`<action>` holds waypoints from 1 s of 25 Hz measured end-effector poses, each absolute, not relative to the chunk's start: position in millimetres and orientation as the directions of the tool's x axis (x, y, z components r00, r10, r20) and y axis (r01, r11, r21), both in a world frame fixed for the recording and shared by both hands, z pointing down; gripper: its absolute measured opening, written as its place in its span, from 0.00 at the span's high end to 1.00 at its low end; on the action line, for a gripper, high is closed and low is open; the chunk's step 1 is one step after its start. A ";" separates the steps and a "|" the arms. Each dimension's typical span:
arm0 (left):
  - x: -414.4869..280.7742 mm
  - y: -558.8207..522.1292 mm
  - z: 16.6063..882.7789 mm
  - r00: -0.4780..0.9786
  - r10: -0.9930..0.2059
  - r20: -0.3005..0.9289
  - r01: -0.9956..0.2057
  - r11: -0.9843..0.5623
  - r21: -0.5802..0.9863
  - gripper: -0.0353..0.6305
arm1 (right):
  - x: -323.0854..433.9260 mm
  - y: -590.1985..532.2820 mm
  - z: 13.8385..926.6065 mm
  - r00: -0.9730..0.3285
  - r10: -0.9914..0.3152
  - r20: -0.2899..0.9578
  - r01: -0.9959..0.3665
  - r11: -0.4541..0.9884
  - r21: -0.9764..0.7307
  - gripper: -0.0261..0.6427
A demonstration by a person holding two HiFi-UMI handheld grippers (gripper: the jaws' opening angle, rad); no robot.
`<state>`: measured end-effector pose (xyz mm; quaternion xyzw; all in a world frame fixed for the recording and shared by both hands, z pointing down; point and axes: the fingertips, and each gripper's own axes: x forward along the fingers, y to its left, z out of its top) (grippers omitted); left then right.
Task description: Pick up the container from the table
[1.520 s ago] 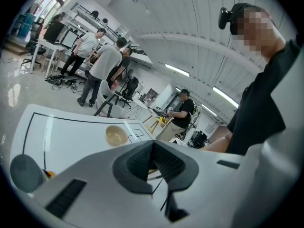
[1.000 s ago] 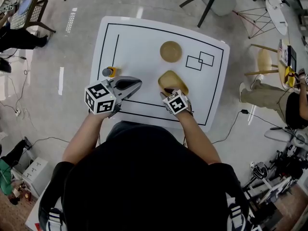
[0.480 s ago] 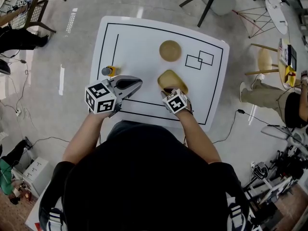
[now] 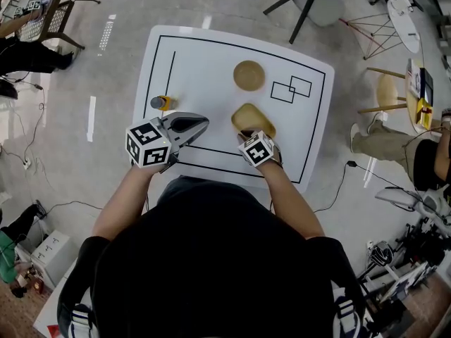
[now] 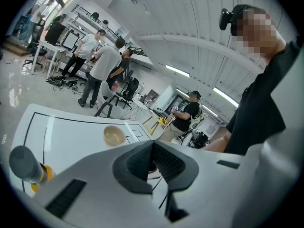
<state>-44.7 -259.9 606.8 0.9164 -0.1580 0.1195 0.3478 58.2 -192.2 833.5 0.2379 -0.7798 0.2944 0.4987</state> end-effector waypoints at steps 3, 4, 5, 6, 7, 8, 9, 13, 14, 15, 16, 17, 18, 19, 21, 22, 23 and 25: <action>-44.7 -257.8 603.9 0.921 -0.211 0.328 -0.375 -0.712 0.594 0.94 | 59.8 -190.9 831.9 -0.384 -0.080 0.920 -0.662 0.718 -0.214 0.90; -44.5 -256.9 603.3 0.921 -0.212 0.328 -0.375 -0.713 0.593 0.94 | 60.6 -190.4 831.3 -0.382 -0.081 0.920 -0.662 0.718 -0.212 0.90; -44.3 -255.8 602.9 0.920 -0.213 0.328 -0.376 -0.714 0.591 0.94 | 61.6 -189.7 830.6 -0.380 -0.082 0.921 -0.663 0.719 -0.209 0.90; -44.1 -254.7 602.4 0.920 -0.214 0.328 -0.376 -0.715 0.590 0.94 | 62.6 -189.1 829.9 -0.379 -0.084 0.922 -0.663 0.720 -0.206 0.91; -43.7 -253.6 601.6 0.920 -0.214 0.328 -0.376 -0.716 0.588 0.94 | 63.7 -188.5 829.2 -0.377 -0.086 0.922 -0.663 0.721 -0.203 0.91; -43.3 -252.6 600.7 0.920 -0.215 0.328 -0.376 -0.717 0.587 0.94 | 64.9 -188.0 828.5 -0.375 -0.088 0.923 -0.663 0.722 -0.200 0.91; -42.8 -251.8 599.6 0.920 -0.215 0.327 -0.376 -0.718 0.585 0.94 | 66.0 -187.7 827.8 -0.373 -0.090 0.924 -0.663 0.723 -0.197 0.91; -40.4 -248.9 595.5 0.921 -0.214 0.325 -0.373 -0.725 0.579 0.94 | 69.6 -186.8 824.4 -0.367 -0.099 0.925 -0.662 0.727 -0.184 0.92; -39.9 -247.9 594.9 0.921 -0.213 0.325 -0.372 -0.726 0.578 0.94 | 70.4 -186.4 823.7 -0.366 -0.102 0.925 -0.661 0.728 -0.181 0.92; -39.4 -246.7 594.2 0.921 -0.213 0.325 -0.372 -0.727 0.577 0.94 | 71.2 -185.8 823.1 -0.365 -0.103 0.925 -0.661 0.729 -0.179 0.93; -38.9 -245.5 593.4 0.921 -0.214 0.324 -0.372 -0.728 0.576 0.94 | 71.8 -185.0 822.4 -0.365 -0.105 0.925 -0.661 0.729 -0.178 0.93; -38.2 -244.2 592.5 0.921 -0.214 0.324 -0.372 -0.729 0.575 0.94 | 72.6 -184.1 821.3 -0.364 -0.106 0.925 -0.660 0.730 -0.177 0.93; -37.5 -243.0 591.5 0.921 -0.215 0.324 -0.372 -0.730 0.573 0.94 | 73.5 -183.1 820.2 -0.364 -0.106 0.926 -0.660 0.730 -0.176 0.93; -36.7 -241.8 590.4 0.921 -0.216 0.324 -0.372 -0.731 0.572 0.94 | 74.7 -182.1 819.3 -0.362 -0.106 0.926 -0.659 0.731 -0.174 0.93; -35.6 -239.7 588.0 0.921 -0.216 0.323 -0.372 -0.734 0.569 0.94 | 77.1 -180.3 817.6 -0.358 -0.107 0.928 -0.659 0.733 -0.170 0.93; -35.3 -238.8 586.8 0.921 -0.216 0.323 -0.371 -0.735 0.568 0.94 | 77.6 -179.4 816.6 -0.356 -0.107 0.928 -0.659 0.733 -0.169 0.93; -35.0 -237.6 585.6 0.921 -0.216 0.323 -0.371 -0.736 0.566 0.94 | 77.7 -178.6 815.3 -0.357 -0.107 0.928 -0.659 0.733 -0.169 0.93; -33.7 -234.7 583.3 0.922 -0.216 0.322 -0.370 -0.739 0.563 0.94 | 77.3 -176.6 812.2 -0.361 -0.108 0.926 -0.659 0.732 -0.172 0.93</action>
